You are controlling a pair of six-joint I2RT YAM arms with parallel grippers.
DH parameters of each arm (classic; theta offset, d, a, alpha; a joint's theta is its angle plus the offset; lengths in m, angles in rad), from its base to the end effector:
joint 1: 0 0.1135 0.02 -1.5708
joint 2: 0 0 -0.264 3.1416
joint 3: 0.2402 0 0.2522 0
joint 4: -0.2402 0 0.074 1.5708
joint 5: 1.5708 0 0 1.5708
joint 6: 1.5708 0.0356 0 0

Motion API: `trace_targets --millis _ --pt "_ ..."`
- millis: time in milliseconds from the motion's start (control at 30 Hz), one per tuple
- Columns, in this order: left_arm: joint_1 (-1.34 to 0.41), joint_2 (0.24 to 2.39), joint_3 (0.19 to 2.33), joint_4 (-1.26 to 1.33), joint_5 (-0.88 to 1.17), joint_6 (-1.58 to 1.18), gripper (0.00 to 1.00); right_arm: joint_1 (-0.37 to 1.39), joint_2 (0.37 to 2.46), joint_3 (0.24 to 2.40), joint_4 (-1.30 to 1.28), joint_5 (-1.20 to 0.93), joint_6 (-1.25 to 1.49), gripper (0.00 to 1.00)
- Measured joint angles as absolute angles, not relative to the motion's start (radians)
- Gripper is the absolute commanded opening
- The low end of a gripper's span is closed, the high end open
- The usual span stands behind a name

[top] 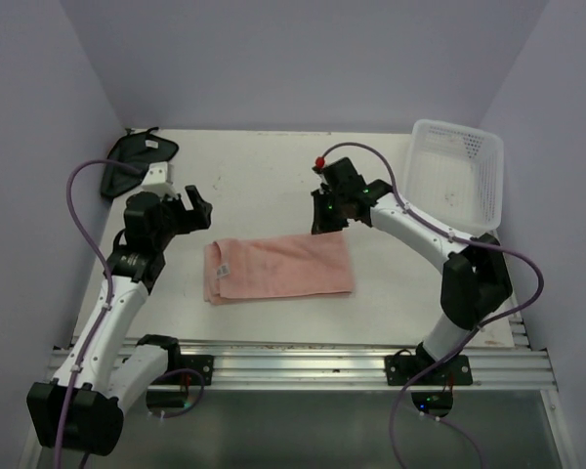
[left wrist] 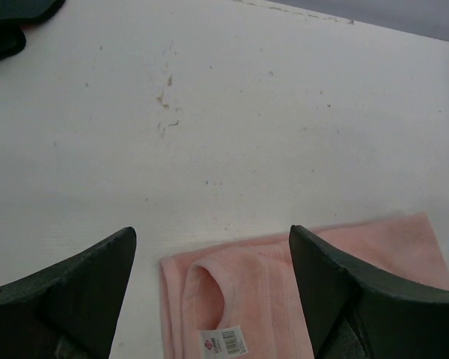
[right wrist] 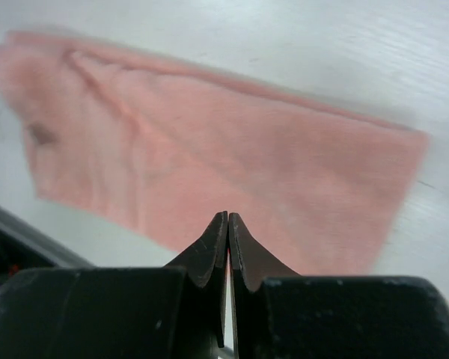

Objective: Roll the towels
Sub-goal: Fold the towel

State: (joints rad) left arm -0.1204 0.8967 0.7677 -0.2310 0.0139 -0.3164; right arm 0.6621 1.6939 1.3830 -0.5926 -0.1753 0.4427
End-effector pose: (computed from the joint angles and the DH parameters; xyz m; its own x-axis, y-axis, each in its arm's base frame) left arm 0.2069 -0.0255 0.3091 -0.3737 -0.2682 -0.8879 0.0176 0.9551 -0.2958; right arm 0.2892 0.2333 0.2720 -0.8556 -0.1321 -0.5005 -0.3585 0.8487 0.3889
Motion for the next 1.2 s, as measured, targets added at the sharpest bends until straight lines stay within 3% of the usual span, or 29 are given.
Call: trace_targets --millis 133,467,867,1200 --pt "-0.12 0.931 0.747 -0.226 0.069 -0.35 0.87 0.568 1.697 1.331 -0.619 -0.052 0.409 0.01" --pt "-0.12 0.956 0.695 -0.233 0.179 -0.442 0.87 0.593 1.82 1.324 -0.592 0.118 0.358 0.0" --pt "-0.12 0.948 0.648 -0.252 0.199 -0.489 0.87 0.565 1.942 1.324 -0.529 0.132 0.358 0.0" --pt "-0.134 0.978 0.552 -0.216 0.231 -0.532 0.83 0.432 2.02 1.437 -0.534 0.14 0.346 0.0"
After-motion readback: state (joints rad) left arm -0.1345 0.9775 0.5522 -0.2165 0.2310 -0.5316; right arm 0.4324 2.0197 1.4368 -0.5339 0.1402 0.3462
